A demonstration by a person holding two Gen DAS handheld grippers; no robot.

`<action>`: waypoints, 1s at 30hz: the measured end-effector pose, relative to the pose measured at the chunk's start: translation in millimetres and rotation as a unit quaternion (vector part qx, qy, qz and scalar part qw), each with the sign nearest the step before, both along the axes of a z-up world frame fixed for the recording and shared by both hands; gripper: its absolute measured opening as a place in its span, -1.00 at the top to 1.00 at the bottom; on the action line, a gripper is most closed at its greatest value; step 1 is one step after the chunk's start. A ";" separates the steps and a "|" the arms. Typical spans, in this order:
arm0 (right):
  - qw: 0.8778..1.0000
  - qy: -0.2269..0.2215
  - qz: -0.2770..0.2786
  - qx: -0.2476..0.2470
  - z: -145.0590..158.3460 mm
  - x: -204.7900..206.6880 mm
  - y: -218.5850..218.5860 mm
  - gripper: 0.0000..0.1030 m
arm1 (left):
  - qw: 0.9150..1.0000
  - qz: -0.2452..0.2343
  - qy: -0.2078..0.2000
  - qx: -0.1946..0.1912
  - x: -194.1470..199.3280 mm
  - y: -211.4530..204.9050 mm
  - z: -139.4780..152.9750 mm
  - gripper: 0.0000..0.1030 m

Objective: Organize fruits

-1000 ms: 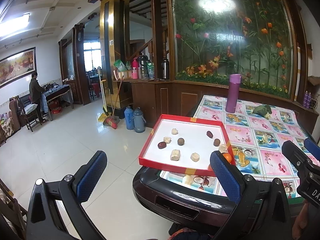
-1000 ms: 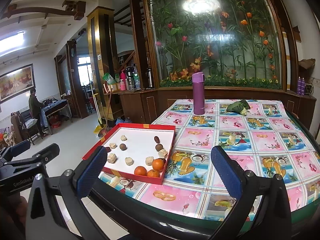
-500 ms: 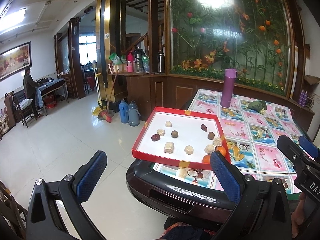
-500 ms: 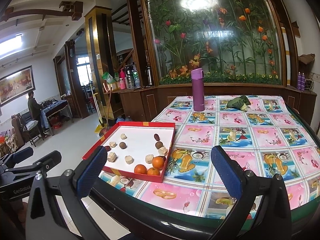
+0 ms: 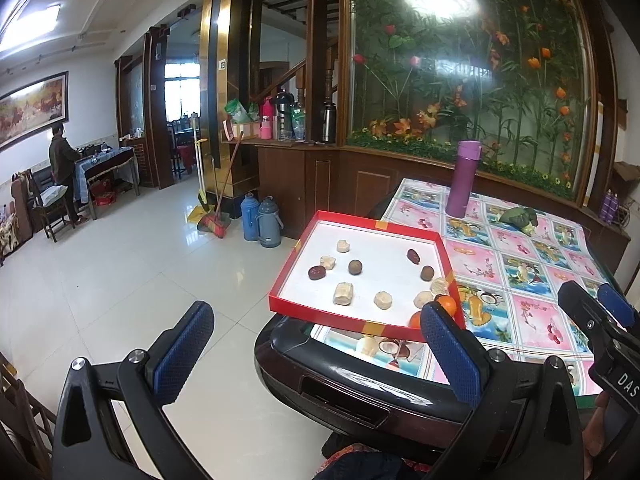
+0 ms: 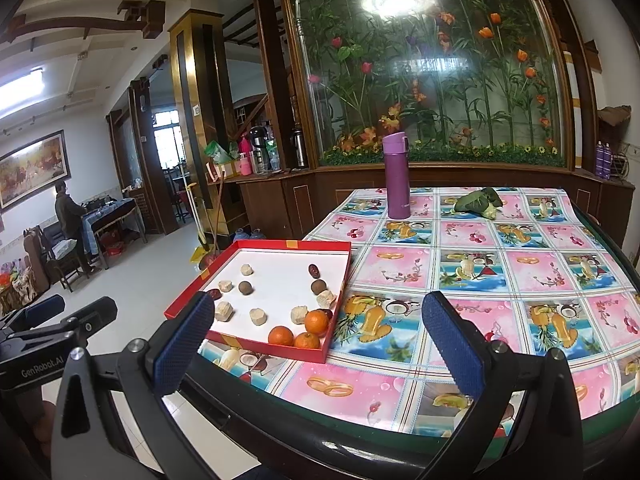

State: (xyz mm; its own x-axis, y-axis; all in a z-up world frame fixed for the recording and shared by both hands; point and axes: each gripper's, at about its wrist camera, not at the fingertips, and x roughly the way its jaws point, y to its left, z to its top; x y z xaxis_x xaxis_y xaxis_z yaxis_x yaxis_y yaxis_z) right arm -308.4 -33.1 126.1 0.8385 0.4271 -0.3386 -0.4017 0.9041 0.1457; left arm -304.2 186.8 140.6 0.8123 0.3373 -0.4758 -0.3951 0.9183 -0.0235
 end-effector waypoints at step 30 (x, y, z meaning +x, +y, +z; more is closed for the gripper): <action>1.000 0.001 0.009 -0.011 0.2 -4.8 9.0 -1.00 | 1.000 0.007 -0.006 0.008 -1.3 7.4 0.8 -1.00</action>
